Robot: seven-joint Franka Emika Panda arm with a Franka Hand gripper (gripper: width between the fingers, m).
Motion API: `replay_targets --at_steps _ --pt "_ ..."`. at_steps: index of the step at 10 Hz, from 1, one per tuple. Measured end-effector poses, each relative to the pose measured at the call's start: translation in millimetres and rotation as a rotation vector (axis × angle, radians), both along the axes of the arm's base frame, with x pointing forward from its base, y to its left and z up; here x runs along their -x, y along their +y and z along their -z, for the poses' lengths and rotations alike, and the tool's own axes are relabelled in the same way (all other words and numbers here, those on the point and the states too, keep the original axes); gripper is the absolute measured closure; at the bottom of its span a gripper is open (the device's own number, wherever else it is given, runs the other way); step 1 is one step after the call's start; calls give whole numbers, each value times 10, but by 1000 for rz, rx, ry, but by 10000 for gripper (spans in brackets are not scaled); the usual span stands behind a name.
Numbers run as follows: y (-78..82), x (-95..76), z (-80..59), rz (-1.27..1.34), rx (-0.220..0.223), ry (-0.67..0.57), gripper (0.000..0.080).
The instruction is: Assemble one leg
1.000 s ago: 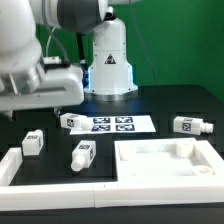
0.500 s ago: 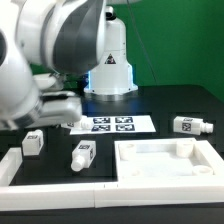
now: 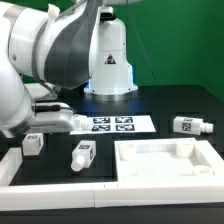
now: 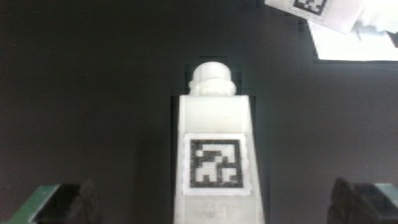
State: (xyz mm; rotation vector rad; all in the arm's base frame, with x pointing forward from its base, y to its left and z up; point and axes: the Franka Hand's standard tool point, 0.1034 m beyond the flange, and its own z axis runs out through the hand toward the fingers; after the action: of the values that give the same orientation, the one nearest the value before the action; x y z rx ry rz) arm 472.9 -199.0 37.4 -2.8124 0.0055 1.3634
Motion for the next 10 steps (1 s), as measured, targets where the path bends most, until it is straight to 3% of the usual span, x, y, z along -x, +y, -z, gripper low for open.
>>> replay_targets --at_steps 2,3,7,10 --pt "11 142 -22 76 -28 126 151" --pt "-23 114 23 84 -13 158 151" --pt "-25 68 84 65 -5 133 151" --pt "1 75 219 45 2 97 151"
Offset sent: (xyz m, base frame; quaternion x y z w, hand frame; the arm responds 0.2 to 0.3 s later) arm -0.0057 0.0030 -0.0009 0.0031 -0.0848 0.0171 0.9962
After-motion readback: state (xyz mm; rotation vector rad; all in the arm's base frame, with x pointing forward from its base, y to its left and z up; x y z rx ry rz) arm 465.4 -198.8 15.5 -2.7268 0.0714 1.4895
